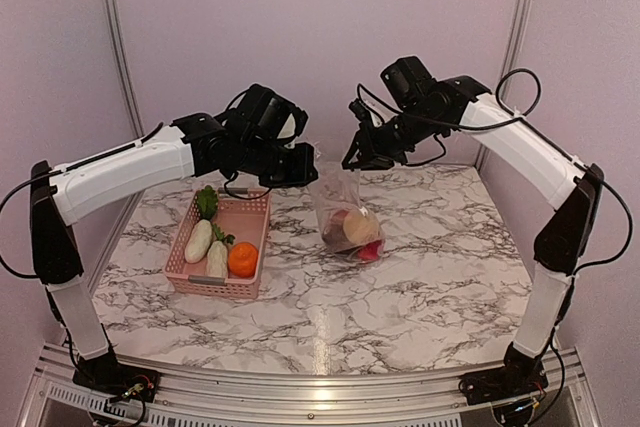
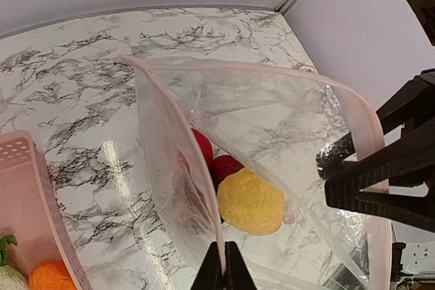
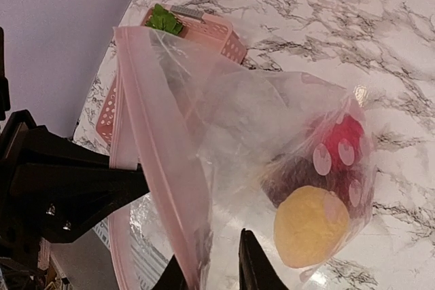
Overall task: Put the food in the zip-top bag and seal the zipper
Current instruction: Adjust the zipper food storage bag at the center of the board.
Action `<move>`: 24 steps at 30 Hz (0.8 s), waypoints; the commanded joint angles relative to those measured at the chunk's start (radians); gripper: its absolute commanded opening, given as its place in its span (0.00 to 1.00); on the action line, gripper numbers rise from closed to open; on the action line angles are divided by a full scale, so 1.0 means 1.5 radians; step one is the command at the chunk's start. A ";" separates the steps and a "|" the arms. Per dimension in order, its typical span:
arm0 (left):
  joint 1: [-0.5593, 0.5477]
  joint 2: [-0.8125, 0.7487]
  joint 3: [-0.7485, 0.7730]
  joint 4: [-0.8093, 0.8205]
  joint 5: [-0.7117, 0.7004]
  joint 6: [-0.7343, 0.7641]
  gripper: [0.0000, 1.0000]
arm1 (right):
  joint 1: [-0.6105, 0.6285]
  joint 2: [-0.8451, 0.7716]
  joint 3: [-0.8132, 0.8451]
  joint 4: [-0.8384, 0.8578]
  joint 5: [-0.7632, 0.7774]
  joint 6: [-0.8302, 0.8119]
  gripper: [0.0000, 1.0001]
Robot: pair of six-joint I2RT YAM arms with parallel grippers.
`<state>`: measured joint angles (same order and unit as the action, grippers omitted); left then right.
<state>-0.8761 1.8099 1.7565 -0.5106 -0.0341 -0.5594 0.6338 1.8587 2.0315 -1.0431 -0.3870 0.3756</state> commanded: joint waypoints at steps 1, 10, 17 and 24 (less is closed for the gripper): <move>0.003 -0.001 0.022 0.007 0.012 -0.002 0.02 | 0.021 -0.027 -0.005 -0.058 0.034 0.024 0.20; -0.011 0.003 0.079 0.100 0.077 -0.001 0.00 | 0.000 0.032 0.341 -0.215 0.178 0.039 0.00; -0.016 0.071 0.145 0.078 0.069 -0.049 0.00 | -0.037 -0.086 0.021 -0.083 0.151 0.035 0.00; -0.015 0.095 0.154 0.123 0.097 -0.041 0.00 | -0.039 -0.093 0.054 -0.067 0.182 0.023 0.00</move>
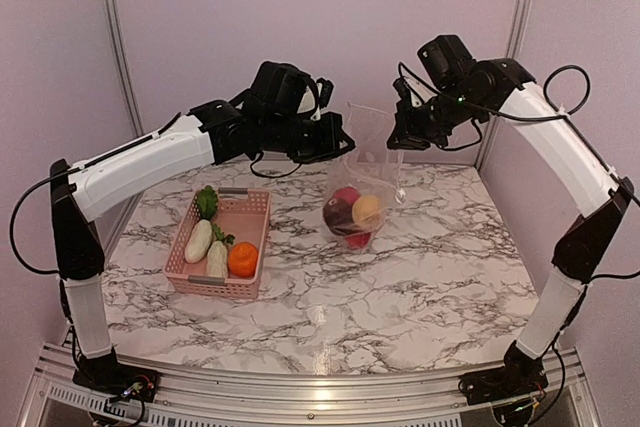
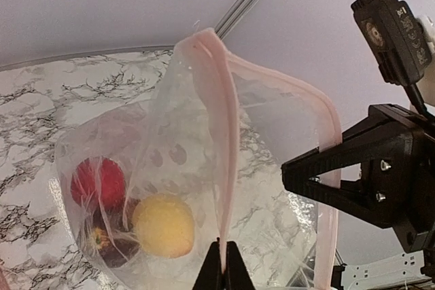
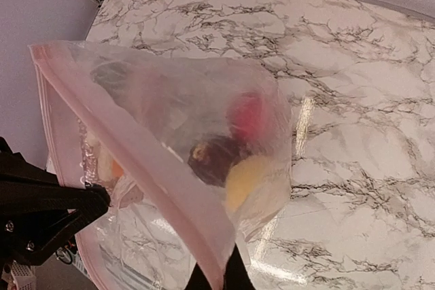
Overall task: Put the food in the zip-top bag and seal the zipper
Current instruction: Adjust the zipper food storage bag at the center of the board, then pick up the fake vegetable from the bin.
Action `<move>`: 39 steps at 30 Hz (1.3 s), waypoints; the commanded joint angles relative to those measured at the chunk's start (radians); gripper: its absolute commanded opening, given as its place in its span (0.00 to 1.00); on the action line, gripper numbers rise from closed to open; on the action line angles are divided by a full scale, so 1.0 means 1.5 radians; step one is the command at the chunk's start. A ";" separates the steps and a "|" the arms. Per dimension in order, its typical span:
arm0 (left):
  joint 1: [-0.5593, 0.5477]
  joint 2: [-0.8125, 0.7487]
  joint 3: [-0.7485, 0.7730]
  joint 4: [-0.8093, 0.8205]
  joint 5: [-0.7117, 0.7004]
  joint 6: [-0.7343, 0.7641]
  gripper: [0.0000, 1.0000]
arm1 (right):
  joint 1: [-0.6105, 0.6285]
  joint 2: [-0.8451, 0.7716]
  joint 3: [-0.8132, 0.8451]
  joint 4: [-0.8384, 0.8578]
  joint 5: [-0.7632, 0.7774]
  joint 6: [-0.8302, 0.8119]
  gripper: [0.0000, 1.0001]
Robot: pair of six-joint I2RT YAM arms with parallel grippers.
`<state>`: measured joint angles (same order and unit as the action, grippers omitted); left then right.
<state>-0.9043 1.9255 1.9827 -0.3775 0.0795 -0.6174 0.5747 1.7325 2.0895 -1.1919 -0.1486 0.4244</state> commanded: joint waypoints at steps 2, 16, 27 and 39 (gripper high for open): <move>0.005 0.032 0.011 0.059 0.035 -0.006 0.00 | -0.001 -0.008 0.018 0.037 0.031 -0.010 0.00; 0.028 -0.002 -0.054 0.072 0.005 0.023 0.99 | -0.032 -0.010 -0.039 0.099 0.051 -0.049 0.00; 0.050 -0.279 -0.373 0.069 -0.203 0.147 0.99 | 0.084 0.089 -0.029 0.117 0.005 -0.098 0.00; 0.108 -0.417 -0.524 0.008 -0.486 0.182 0.99 | 0.101 0.132 -0.002 0.106 -0.054 -0.105 0.00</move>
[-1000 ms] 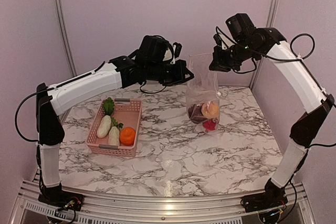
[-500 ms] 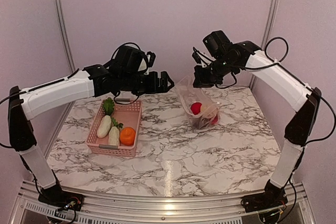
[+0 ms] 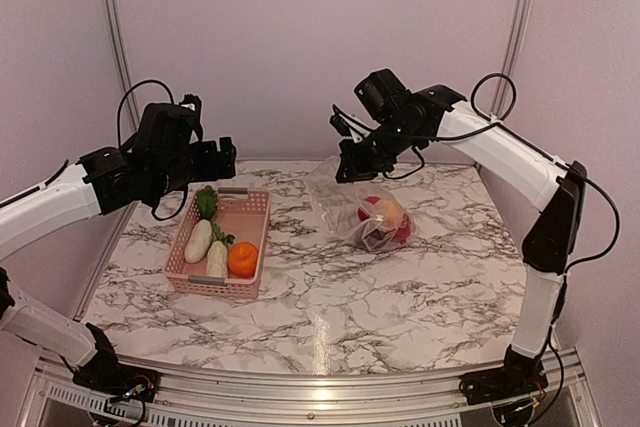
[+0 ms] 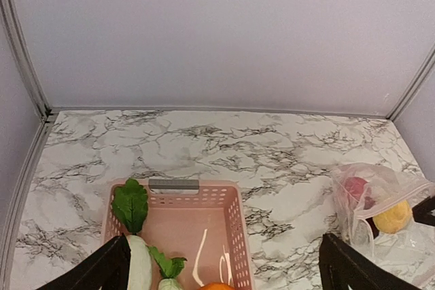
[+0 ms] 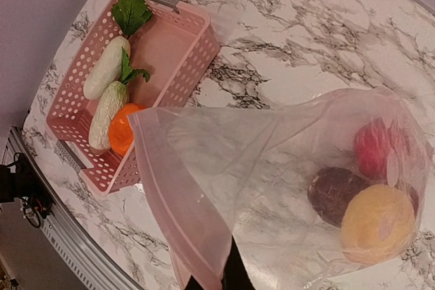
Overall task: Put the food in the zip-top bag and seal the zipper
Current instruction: Pick up the fake vegetable from the bin.
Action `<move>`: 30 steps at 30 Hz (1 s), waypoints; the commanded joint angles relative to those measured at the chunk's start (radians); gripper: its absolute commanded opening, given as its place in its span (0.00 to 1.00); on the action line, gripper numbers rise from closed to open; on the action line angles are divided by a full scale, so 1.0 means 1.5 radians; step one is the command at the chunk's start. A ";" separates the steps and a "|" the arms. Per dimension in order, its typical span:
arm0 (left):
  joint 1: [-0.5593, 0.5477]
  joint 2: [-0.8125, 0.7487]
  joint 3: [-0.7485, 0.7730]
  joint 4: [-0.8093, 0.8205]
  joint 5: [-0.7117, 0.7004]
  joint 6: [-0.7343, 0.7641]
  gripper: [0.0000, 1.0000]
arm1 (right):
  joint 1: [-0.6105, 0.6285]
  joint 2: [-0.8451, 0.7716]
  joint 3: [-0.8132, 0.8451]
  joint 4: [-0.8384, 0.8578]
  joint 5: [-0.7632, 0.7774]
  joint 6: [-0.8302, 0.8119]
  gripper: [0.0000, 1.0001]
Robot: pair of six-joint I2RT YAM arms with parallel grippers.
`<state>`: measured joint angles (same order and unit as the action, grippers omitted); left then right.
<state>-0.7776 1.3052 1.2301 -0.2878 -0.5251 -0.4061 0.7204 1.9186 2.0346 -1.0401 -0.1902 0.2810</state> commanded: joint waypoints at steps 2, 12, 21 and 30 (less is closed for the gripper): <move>0.034 -0.001 -0.031 -0.069 -0.055 0.041 0.99 | 0.004 0.009 0.038 0.005 -0.033 -0.008 0.00; 0.091 0.028 -0.077 -0.162 0.112 -0.068 0.68 | 0.004 0.003 0.029 0.005 -0.036 -0.003 0.00; 0.112 0.096 -0.101 -0.160 0.148 -0.065 0.65 | 0.004 -0.016 -0.005 0.019 -0.037 0.009 0.00; 0.127 0.174 -0.077 -0.184 0.179 -0.082 0.63 | 0.004 -0.024 -0.009 0.012 -0.032 0.007 0.00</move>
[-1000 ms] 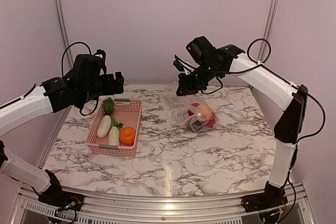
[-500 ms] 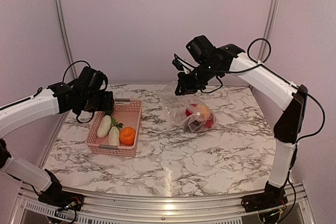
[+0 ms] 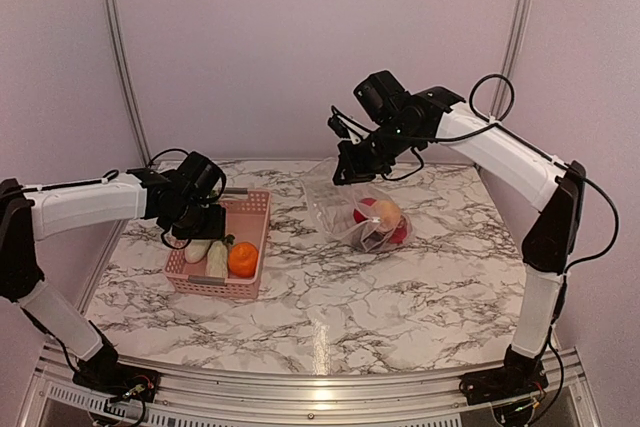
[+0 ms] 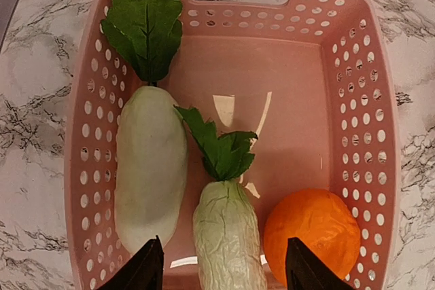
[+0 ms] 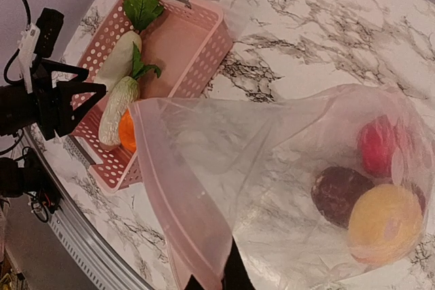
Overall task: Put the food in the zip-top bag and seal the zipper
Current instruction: Pick up the fake vegetable from the bin.
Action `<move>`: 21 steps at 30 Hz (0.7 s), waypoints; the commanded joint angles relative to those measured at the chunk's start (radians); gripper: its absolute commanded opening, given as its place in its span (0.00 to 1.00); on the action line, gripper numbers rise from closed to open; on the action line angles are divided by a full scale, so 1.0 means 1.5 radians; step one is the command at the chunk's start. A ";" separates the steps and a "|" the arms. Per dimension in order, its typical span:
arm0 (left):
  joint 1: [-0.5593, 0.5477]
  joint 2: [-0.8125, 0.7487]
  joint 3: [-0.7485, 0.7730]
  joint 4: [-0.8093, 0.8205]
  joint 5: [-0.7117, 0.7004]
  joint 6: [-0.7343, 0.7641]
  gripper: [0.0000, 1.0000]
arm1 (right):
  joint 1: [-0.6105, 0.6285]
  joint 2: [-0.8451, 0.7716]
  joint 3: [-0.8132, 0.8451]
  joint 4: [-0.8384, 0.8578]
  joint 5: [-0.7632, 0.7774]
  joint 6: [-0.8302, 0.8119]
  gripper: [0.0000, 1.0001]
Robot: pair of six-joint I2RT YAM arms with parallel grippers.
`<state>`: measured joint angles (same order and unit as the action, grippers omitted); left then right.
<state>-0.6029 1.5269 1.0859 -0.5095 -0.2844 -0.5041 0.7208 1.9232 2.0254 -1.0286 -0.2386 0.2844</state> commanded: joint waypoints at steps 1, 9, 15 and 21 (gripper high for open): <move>0.013 0.034 0.020 -0.037 0.023 -0.020 0.62 | 0.004 -0.028 -0.004 0.004 0.001 0.005 0.00; 0.035 0.086 0.030 -0.036 0.053 -0.031 0.57 | 0.004 -0.033 -0.010 0.001 0.003 0.008 0.00; 0.046 0.121 0.041 -0.021 0.067 -0.024 0.51 | 0.004 -0.034 -0.013 0.003 -0.001 0.011 0.00; 0.048 0.164 0.069 -0.024 0.094 -0.023 0.49 | 0.004 -0.038 -0.020 0.006 -0.002 0.013 0.00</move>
<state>-0.5365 1.7283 1.1481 -0.5247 -0.1822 -0.5392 0.7208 1.9125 2.0026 -1.0283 -0.2390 0.2905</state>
